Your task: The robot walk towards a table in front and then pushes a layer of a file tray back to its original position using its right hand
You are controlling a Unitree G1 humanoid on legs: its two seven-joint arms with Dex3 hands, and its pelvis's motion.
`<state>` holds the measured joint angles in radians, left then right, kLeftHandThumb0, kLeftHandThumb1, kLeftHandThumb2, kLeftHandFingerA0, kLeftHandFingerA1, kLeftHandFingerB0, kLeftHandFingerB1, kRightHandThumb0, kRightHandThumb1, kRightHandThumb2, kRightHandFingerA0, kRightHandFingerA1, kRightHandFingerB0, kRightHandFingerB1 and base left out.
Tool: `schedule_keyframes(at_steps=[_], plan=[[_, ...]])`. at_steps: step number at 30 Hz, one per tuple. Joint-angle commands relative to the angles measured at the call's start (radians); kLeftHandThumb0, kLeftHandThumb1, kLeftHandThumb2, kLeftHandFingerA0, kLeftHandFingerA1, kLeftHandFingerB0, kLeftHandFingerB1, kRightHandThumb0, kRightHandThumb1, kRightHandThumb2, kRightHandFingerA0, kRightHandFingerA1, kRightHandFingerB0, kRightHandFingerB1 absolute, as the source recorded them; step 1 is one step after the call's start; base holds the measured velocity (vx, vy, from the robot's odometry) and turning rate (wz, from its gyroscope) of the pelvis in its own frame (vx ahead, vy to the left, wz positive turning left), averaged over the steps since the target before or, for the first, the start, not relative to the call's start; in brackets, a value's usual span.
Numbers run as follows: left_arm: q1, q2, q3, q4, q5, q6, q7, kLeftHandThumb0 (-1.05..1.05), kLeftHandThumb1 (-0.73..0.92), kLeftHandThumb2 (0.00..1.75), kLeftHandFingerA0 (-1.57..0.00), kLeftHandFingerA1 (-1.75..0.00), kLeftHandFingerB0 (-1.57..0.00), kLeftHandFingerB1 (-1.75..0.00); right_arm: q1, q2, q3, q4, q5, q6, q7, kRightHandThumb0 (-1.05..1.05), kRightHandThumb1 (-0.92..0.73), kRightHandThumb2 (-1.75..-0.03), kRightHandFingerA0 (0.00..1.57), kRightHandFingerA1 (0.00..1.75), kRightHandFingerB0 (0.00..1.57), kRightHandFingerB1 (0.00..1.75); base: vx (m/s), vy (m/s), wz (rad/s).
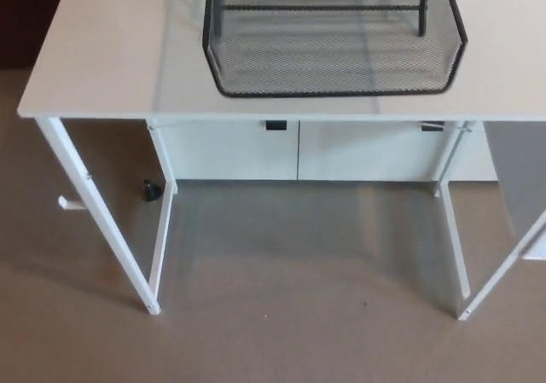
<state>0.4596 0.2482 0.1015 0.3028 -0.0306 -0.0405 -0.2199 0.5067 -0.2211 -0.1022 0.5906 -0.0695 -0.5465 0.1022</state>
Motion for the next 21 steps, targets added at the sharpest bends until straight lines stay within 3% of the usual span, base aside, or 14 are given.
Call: schedule_keyframes(at_steps=[1,14,15,16,17,18,19,20,21], plan=[[0.006,0.016,0.004,-0.012,0.023,0.008,0.017,-0.19,0.43,0.87,-0.20,-0.52,-0.19,-0.49,0.002,-0.003,-0.002,0.021,0.001,-0.004,-0.011,-0.59,-0.63,-0.60,0.54,0.45,0.42,0.34,0.16,0.031,-0.12],[0.010,0.016,0.005,-0.013,0.020,0.012,0.008,-0.19,0.42,0.86,-0.22,-0.53,-0.21,-0.50,0.007,-0.003,0.003,0.029,0.008,-0.012,-0.002,-0.57,-0.63,-0.59,0.57,0.48,0.44,0.35,0.17,0.198,-0.08],[0.008,0.018,0.005,-0.010,0.017,0.009,0.003,-0.19,0.42,0.86,-0.23,-0.53,-0.22,-0.50,0.006,0.001,0.000,0.034,0.016,-0.019,0.001,-0.63,-0.52,-0.87,0.52,0.58,0.38,0.49,0.12,0.040,0.06],[0.007,0.019,0.004,-0.008,0.018,0.009,0.003,-0.19,0.42,0.86,-0.23,-0.53,-0.22,-0.50,0.004,0.002,-0.001,0.038,0.016,-0.022,-0.001,-0.63,-0.52,-0.87,0.52,0.58,0.38,0.49,0.13,0.022,0.06],[0.008,0.019,0.004,-0.012,0.018,0.014,0.005,-0.22,0.60,0.58,-0.33,-0.39,-0.34,-0.35,0.000,0.002,0.000,0.045,0.016,-0.025,0.000,-0.62,-0.52,-0.87,0.52,0.58,0.38,0.49,0.15,-0.012,0.03],[0.007,0.019,0.006,-0.011,0.016,0.013,0.004,-0.21,0.60,0.58,-0.33,-0.39,-0.34,-0.35,-0.002,0.003,0.000,0.049,0.017,-0.027,0.000,-0.63,-0.52,-0.87,0.52,0.58,0.37,0.49,0.10,-0.035,0.04],[0.006,0.019,0.005,-0.010,0.016,0.014,0.004,-0.19,0.41,0.85,-0.23,-0.53,-0.23,-0.50,0.001,0.001,0.003,0.044,0.011,-0.022,-0.002,-0.64,-0.53,-0.88,0.52,0.59,0.36,0.49,0.10,-0.049,0.05],[0.007,0.019,0.003,-0.010,0.017,0.014,0.003,-0.19,0.41,0.85,-0.23,-0.53,-0.23,-0.50,0.005,-0.002,0.005,0.032,0.003,-0.013,-0.005,-0.64,-0.53,-0.88,0.52,0.59,0.36,0.49,0.17,-0.085,0.08],[0.008,0.019,0.003,-0.012,0.016,0.013,0.002,-0.22,0.60,0.58,-0.33,-0.39,-0.34,-0.35,0.010,-0.002,0.006,0.019,0.010,-0.004,0.005,-0.65,-0.54,-0.89,0.51,0.60,0.36,0.49,0.15,-0.122,0.17]])
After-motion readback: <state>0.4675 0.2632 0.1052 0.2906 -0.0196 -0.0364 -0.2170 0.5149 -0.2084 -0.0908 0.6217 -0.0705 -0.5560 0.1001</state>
